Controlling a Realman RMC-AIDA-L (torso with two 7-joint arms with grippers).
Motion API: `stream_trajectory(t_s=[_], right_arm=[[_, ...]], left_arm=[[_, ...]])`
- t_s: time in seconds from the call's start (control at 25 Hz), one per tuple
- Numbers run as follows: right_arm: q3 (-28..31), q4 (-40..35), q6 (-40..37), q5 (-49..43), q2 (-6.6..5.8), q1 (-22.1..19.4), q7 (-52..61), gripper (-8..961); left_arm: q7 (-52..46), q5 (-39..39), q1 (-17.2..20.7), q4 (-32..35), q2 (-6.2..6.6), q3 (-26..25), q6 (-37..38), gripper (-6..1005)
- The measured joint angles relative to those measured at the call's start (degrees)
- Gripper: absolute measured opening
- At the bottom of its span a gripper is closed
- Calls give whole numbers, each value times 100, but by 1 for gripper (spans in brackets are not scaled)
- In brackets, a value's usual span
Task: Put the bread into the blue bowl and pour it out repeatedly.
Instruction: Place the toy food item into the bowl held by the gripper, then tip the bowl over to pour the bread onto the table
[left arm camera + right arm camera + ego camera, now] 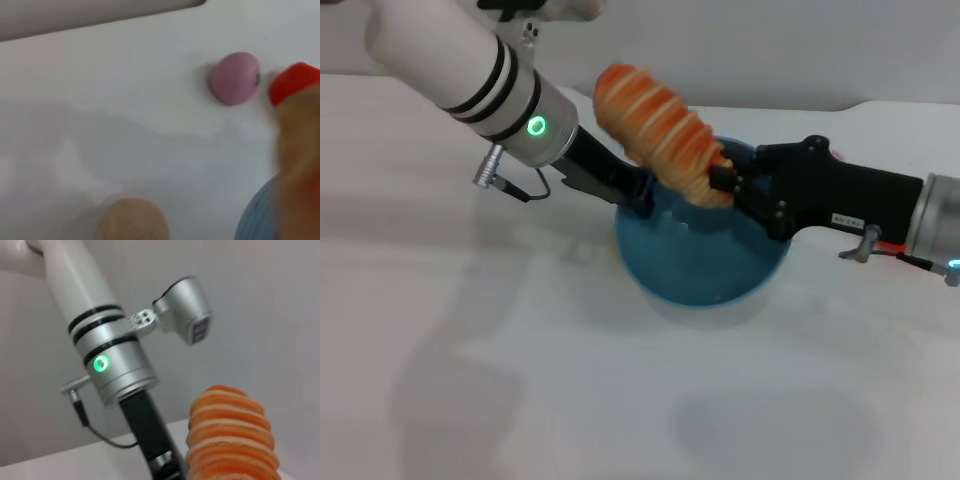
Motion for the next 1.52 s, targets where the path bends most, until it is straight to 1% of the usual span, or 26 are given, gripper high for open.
stream_trajectory(t_s=[0.2,0.36,0.48,0.52,0.6,0.64,0.68,0.8,1.04,1.16,1.32,1.44,1.52], right_arm=[[-146,-78,134,-337,3,36,150,150],[-361,-244,399,-418,18,-52,202,153],[-354,-395,429,-410,9,-168,236,317],[-315,-592,428,-389,5,-326,240,372],[-292,-832,442,-374,7,-524,241,414],[-292,-832,442,-374,7,-524,241,434],[-284,-959,449,-372,9,-622,242,455],[-231,-1196,457,-366,16,-840,243,455],[-133,-1212,451,-356,23,-938,250,455],[18,-1252,403,-164,21,-1070,248,455],[407,-1276,59,235,14,-1270,213,456],[789,-1178,-331,432,20,-1362,207,456],[914,-1073,-548,614,7,-1397,201,456]], left_arm=[[6,-4,-66,7,11,15,6,13],[6,11,-70,13,16,-3,33,13],[7,14,-71,16,20,14,86,13],[6,14,-70,17,20,15,107,14],[6,20,-62,31,22,15,168,14],[7,23,-60,39,24,16,192,13],[6,28,-61,47,29,13,215,12],[-13,112,-70,57,39,-24,245,9],[-41,233,-126,54,32,-30,252,12],[-42,236,-150,57,27,-4,252,12],[-43,236,-153,60,20,51,364,13],[-49,237,-170,129,12,124,709,13],[-53,235,-244,268,-4,164,999,13]])
